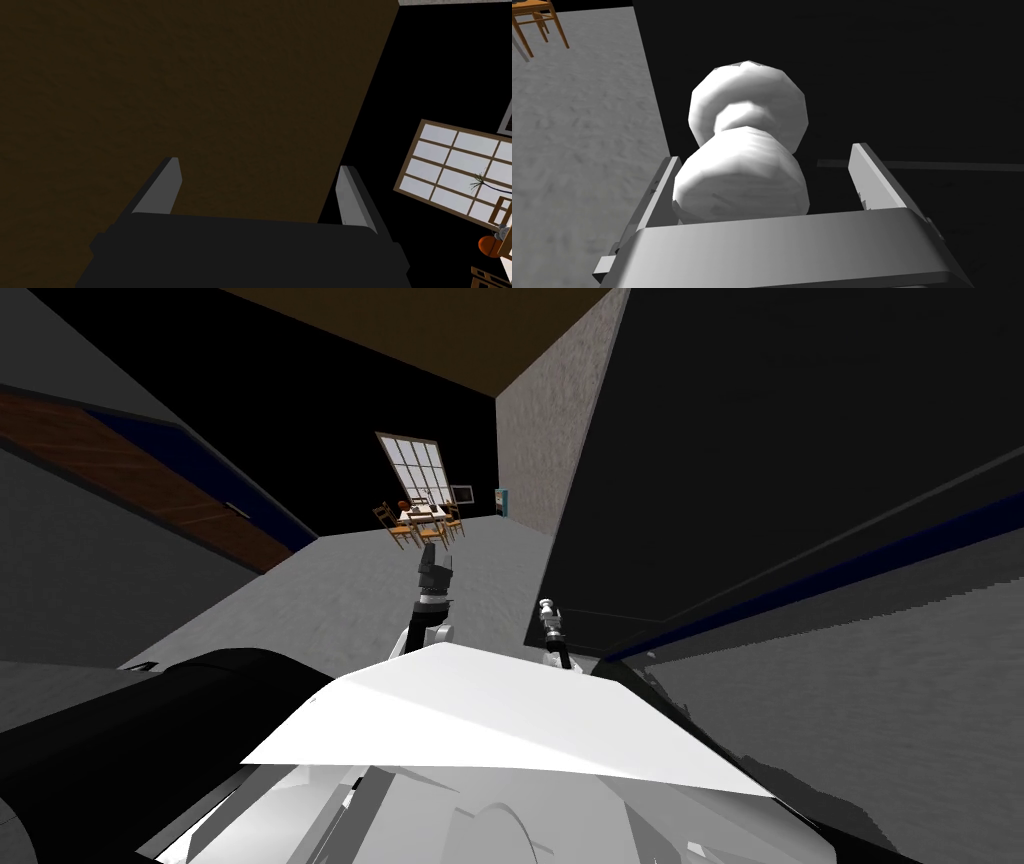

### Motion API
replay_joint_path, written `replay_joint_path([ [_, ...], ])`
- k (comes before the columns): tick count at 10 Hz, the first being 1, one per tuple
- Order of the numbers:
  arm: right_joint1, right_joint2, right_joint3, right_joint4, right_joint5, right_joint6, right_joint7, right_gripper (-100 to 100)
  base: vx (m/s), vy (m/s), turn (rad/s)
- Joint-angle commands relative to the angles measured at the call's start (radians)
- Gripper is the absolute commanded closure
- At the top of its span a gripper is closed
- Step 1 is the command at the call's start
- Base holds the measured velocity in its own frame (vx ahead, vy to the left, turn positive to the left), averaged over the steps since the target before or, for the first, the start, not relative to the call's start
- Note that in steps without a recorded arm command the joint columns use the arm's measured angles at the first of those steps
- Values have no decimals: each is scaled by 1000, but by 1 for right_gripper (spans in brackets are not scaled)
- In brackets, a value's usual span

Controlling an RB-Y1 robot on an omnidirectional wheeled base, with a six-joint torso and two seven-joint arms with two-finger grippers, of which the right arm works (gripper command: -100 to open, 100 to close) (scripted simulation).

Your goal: Push the door open

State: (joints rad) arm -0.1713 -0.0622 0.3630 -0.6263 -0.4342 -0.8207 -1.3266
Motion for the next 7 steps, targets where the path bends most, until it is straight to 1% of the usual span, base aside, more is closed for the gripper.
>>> replay_joint_path([
  [1,-19,-13,-14,35,-7,-20,-11,100,9,0,12],
  [2,-19,-13,-14,35,-7,-20,-11,100,-5,-20,17],
  [3,-21,-15,-33,36,-17,-22,-4,100,83,58,-23],
  [5,-22,-14,-46,37,-24,-23,1,100,132,101,-71],
  [6,-23,-14,-59,38,-30,-24,6,100,144,85,-49],
  [7,-23,-14,-59,38,-30,-24,6,100,124,63,-37],
])
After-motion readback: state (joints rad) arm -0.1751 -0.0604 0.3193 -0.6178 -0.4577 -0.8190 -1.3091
